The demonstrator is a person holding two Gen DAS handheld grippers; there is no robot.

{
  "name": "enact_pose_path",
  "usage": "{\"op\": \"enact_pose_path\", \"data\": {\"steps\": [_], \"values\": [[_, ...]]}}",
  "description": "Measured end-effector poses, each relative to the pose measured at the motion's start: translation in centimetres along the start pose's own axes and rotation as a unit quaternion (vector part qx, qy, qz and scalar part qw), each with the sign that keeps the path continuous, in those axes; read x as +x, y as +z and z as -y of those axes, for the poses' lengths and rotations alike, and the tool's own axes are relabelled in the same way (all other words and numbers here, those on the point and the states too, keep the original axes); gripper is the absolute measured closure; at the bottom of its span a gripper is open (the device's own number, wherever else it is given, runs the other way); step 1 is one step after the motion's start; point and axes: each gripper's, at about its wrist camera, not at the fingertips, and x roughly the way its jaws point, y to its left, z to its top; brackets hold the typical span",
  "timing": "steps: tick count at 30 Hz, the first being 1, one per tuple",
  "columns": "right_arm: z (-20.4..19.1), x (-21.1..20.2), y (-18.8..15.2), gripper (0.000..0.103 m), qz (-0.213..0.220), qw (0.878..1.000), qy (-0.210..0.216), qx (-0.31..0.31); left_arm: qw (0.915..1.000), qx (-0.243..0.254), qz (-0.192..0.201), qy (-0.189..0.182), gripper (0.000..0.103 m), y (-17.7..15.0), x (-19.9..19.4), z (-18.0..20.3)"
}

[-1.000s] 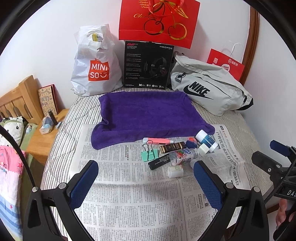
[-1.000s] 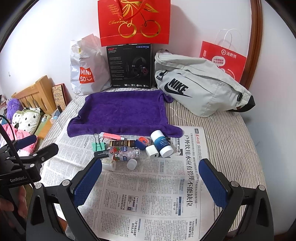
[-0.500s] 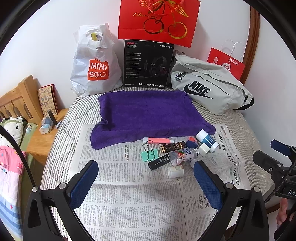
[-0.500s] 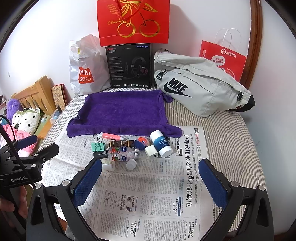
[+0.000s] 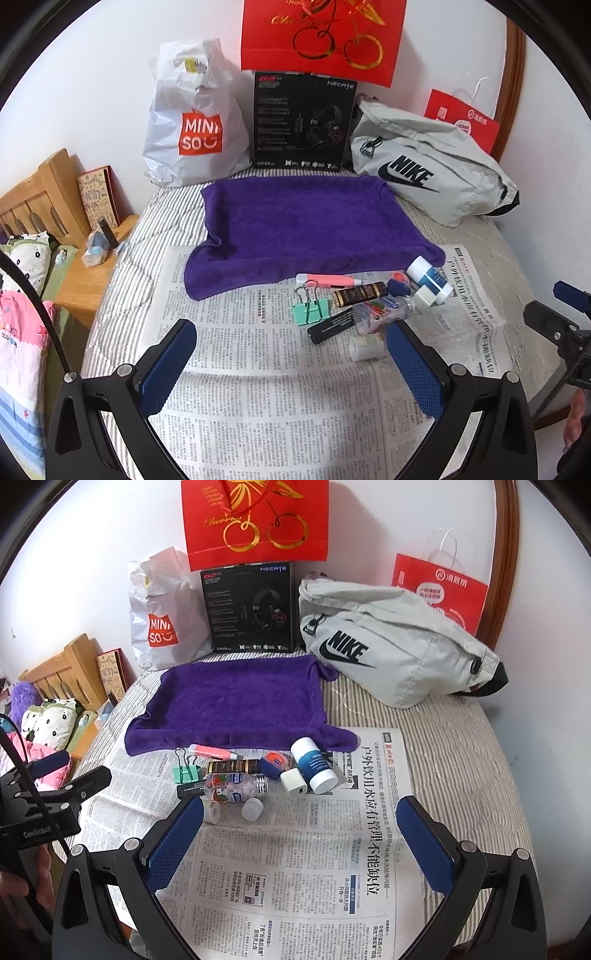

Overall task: Organize rigid objects
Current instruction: 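Grasp the green binder clip with the left gripper while the right gripper grasps the white-blue balm stick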

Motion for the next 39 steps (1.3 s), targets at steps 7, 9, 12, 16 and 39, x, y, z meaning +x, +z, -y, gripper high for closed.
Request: {"op": "enact_pose_path", "data": {"steps": [7,9,12,16,39], "values": [[0.8,2.6,-0.2,0.0,-0.025,1.0,-0.005,-0.004,0.9989,-0.024,-0.039,-0.003,0.0,0.1,5.3,-0.6],[1.0,3.5,-0.3,0.0,-0.032,0.999,-0.006,-0.004,0.9982,-0.025,-0.054,0.0,0.0,0.1,7.1,-0.5],[1.5,4.7,-0.2,0.0,-0.043,0.999,-0.009,-0.003,0.9969,-0.03,-0.072,0.0,0.0,0.1,9.4,-0.4],[2.3,6.1,-0.1,0.0,-0.057,0.998,-0.014,-0.003,0.9955,-0.034,-0.089,0.005,0.0,0.1,11.8,-0.1],[5.5,13.4,1.2,0.0,-0.099,0.995,-0.029,-0.002,0.9922,-0.032,-0.113,0.043,0.0,-0.7,16.2,-1.9]]}}
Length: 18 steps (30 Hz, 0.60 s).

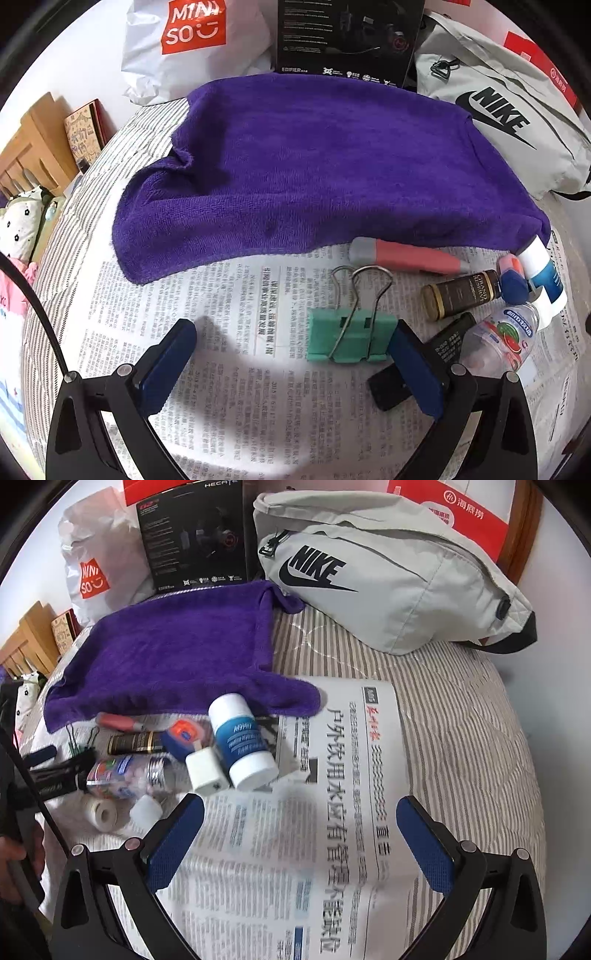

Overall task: Organize rigid objects
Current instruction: 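Grasp the green binder clip with the left gripper while the right gripper grasps the white-blue balm stick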

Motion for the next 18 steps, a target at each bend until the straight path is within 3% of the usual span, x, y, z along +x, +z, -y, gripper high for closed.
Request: {"op": "enact_pose_path", "data": {"steps": [6,10,14,18], "values": [[-0.1,1.6,1.9,0.009,0.004,0.999,0.047,-0.007,0.9994,0.03,0.016,-0.006,0.015,0.1,-0.2,0.8],[-1.3,3.1,3.3,0.026,-0.003,0.997,0.071,-0.036,0.9986,0.042,0.029,-0.016,0.063,0.3,-0.8,1.0],[-2.0,4.9,4.0,0.052,-0.029,0.994,0.085,-0.056,0.9982,0.048,0.025,-0.025,0.063,0.5,-0.8,0.8],[-2.7,5.7,4.2,0.054,-0.038,0.991,0.097,-0.079,0.9982,0.049,0.025,-0.024,0.063,0.4,-0.9,0.8]]}}
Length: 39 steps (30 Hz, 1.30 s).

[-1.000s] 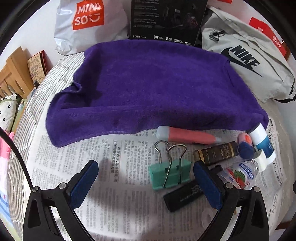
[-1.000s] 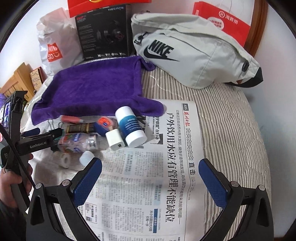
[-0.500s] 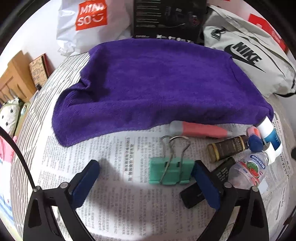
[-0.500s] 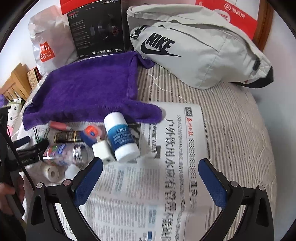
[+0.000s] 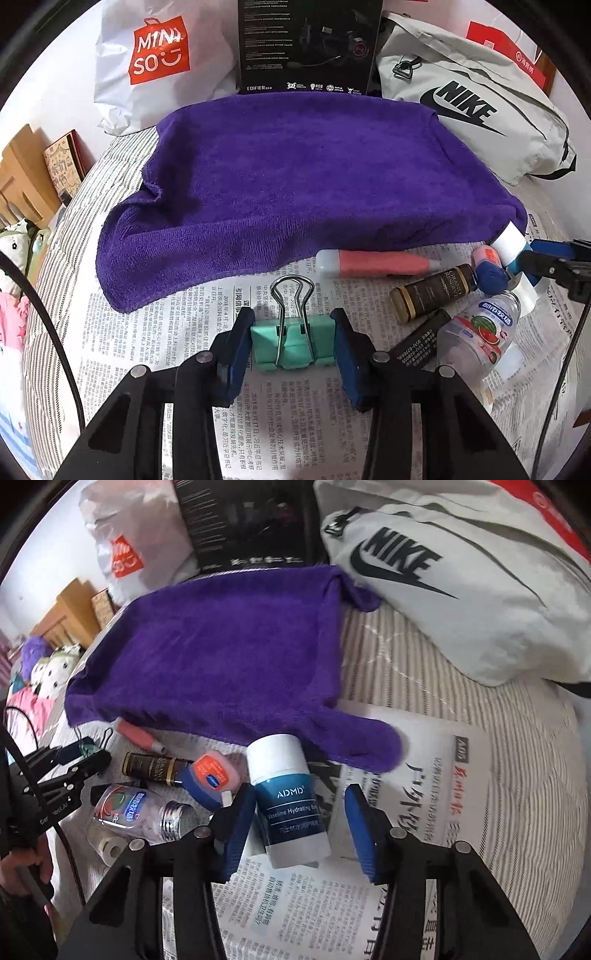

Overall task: Organize rigid objects
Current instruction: 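Grasp the green binder clip with the left gripper while the right gripper grasps the white-blue balm stick, then carry the clip onto the purple towel with the left gripper while the right gripper carries the balm there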

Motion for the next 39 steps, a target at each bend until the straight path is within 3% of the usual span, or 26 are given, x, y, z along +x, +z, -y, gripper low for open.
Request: {"op": "enact_pose_path", "data": {"steps": [3,6,14,17,23,31,39], "values": [[-0.5,0.8,0.3,0.056,-0.009,1.0,0.0,-0.015,1.0,0.001,0.001,-0.001,0.063,0.2,0.1,0.1],[-0.7,1.9,0.5,0.067,-0.018,0.999,-0.014,-0.026,1.0,0.003,0.0,-0.003,0.063,0.2,0.2,0.0],[0.0,2.0,0.2,0.067,-0.018,1.0,0.002,-0.013,0.9999,0.003,0.003,-0.012,0.063,0.2,0.0,0.0],[0.9,0.7,-0.6,0.067,-0.016,1.0,0.006,-0.003,0.9993,-0.012,-0.001,-0.034,0.063,0.2,-0.2,-0.8],[1.4,-1.9,-1.1,0.067,0.001,1.0,0.009,0.011,0.9989,-0.019,0.01,-0.041,0.063,0.0,-1.7,-1.8],[1.5,-4.6,2.8,0.067,0.04,0.999,0.028,0.009,0.9983,-0.008,0.046,-0.035,0.063,2.4,-4.6,-2.5],[0.1,-3.2,8.8,0.067,0.064,0.997,0.043,0.006,0.9964,-0.002,0.066,-0.053,0.063,7.4,-3.9,-2.9]]}}
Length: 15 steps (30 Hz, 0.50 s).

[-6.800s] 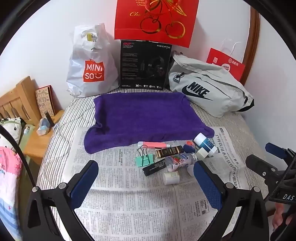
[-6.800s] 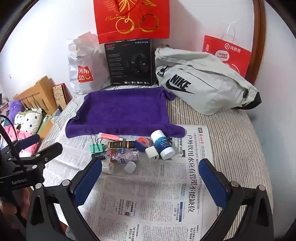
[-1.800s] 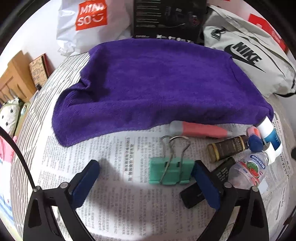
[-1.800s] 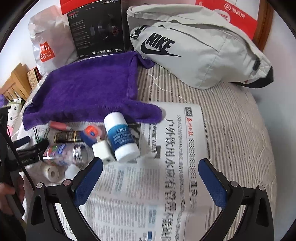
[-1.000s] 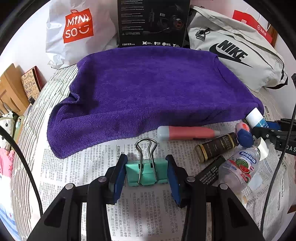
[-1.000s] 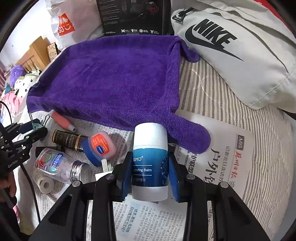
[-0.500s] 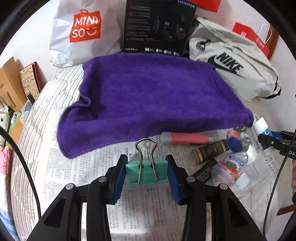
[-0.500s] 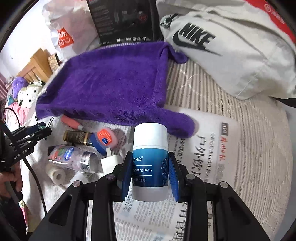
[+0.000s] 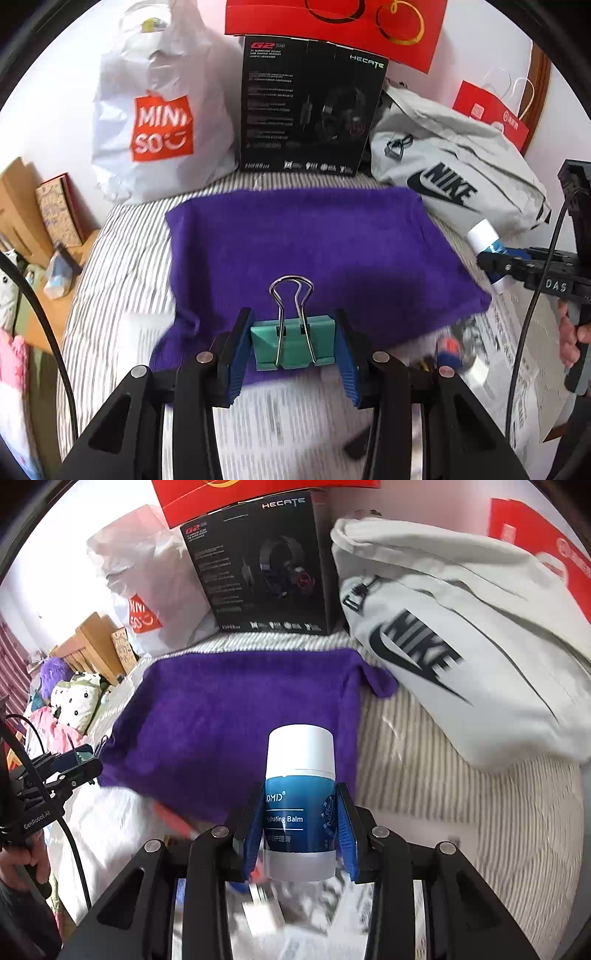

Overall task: Organize rigid objects
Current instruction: 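Carry the clip onto the purple towel with the left gripper while the right gripper carries the balm there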

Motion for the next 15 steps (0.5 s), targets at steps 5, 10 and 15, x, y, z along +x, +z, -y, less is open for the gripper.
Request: {"op": "enact_pose_path", "data": {"steps": [5,10,15], "values": [[-0.6,3.0,3.3,0.067,-0.005,1.0,-0.005,-0.01,0.9999,-0.006,0.0,-0.015,0.063,3.4,3.4,-0.6],[-0.7,6.8,5.7,0.067,-0.019,1.0,-0.011,-0.021,0.9997,-0.008,-0.012,-0.019,0.063,5.6,7.5,-1.1],[-0.9,10.0,6.8,0.067,-0.037,0.999,-0.014,-0.031,0.9991,-0.017,-0.029,-0.026,0.063,6.3,10.7,-1.4]]}}
